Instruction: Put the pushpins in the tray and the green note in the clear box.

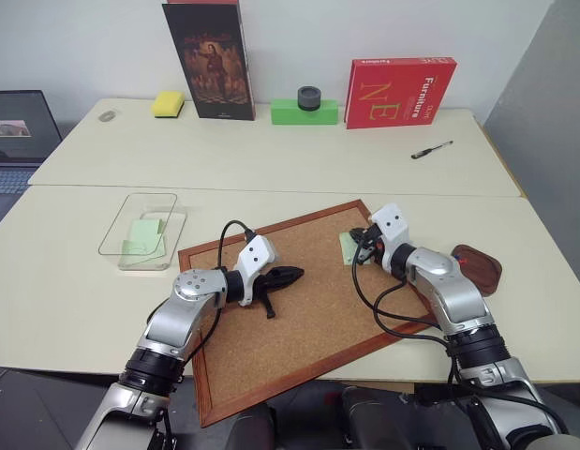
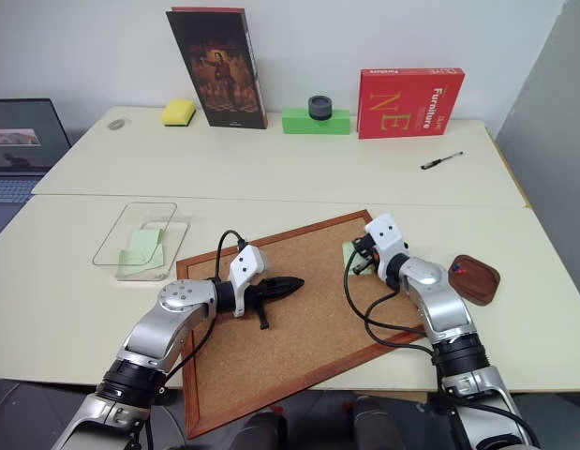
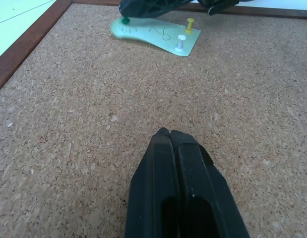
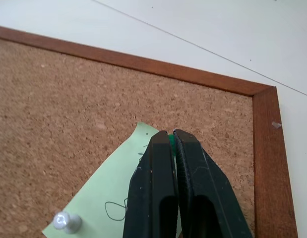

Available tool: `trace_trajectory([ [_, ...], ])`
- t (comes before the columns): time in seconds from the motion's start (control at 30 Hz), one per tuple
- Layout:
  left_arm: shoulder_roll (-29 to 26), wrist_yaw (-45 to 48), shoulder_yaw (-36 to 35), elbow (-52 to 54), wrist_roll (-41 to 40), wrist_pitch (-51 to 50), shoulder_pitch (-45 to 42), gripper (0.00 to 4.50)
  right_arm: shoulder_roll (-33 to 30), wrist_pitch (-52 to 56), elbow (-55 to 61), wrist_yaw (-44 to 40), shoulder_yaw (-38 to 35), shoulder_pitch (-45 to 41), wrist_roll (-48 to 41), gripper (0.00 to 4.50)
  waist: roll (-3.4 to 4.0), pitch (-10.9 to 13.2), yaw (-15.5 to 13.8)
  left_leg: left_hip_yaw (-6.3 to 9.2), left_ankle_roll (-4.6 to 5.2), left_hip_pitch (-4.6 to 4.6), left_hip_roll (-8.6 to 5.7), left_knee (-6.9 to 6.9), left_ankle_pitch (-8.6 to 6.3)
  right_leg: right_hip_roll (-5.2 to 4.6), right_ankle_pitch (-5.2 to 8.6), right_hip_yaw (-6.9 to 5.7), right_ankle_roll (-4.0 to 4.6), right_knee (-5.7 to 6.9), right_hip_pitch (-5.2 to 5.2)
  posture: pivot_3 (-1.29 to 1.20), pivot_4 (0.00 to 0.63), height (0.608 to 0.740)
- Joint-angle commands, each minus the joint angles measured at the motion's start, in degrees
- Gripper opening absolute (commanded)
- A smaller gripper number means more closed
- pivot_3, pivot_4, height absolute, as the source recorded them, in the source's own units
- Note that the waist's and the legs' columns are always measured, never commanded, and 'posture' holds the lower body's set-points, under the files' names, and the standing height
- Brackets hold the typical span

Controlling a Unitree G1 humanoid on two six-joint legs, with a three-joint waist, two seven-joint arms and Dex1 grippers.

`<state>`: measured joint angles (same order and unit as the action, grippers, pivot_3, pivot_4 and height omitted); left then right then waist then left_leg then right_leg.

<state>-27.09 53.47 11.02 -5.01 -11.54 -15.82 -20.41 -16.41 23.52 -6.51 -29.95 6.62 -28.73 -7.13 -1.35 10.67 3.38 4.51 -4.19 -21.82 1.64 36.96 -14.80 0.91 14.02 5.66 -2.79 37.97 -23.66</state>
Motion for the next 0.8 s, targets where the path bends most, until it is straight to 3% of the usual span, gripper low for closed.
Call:
trace_trajectory([
  [0.03,0.0,0.4,2.2,-1.6,1.8,-0.8,0.7,0.0,0.7,1.6,6.1,-0.1,-2.2,-2.2,-2.8,0.02,0.0,0.0,0.0,0.0,0.0,0.01,0.0,0.0,0.0,0.0,0.0,0.0,0.0,0.0,0.01,0.0,0.15,0.74],
  [0.43,0.4,0.3,2.7,-1.5,1.7,-1.0,0.7,0.0,-3.1,10.1,20.2,1.7,-7.9,3.4,-6.5,0.02,0.02,0.0,-0.2,0.02,0.0,0.0,-0.01,0.0,0.0,-0.01,0.0,-0.01,-0.01,-0.06,0.06,0.0,0.15,0.74],
  [0.6,0.4,0.6,2.6,-1.9,1.7,-0.8,0.6,0.0,-10.3,14.0,31.1,1.6,-15.0,14.8,-7.2,0.02,0.07,0.0,-0.5,0.07,0.0,0.0,-0.02,-0.01,0.0,-0.02,0.01,-0.06,0.0,-0.08,0.08,0.0,0.15,0.74],
  [0.8,0.0,1.5,2.5,-2.6,1.8,-0.3,0.5,0.0,-15.8,15.1,32.3,5.2,-21.5,26.1,-3.8,0.02,0.15,-0.1,-0.2,0.01,0.0,-0.01,-0.03,-0.03,-0.01,-0.04,0.03,-0.01,-0.02,-0.23,0.11,0.0,0.15,0.74],
])
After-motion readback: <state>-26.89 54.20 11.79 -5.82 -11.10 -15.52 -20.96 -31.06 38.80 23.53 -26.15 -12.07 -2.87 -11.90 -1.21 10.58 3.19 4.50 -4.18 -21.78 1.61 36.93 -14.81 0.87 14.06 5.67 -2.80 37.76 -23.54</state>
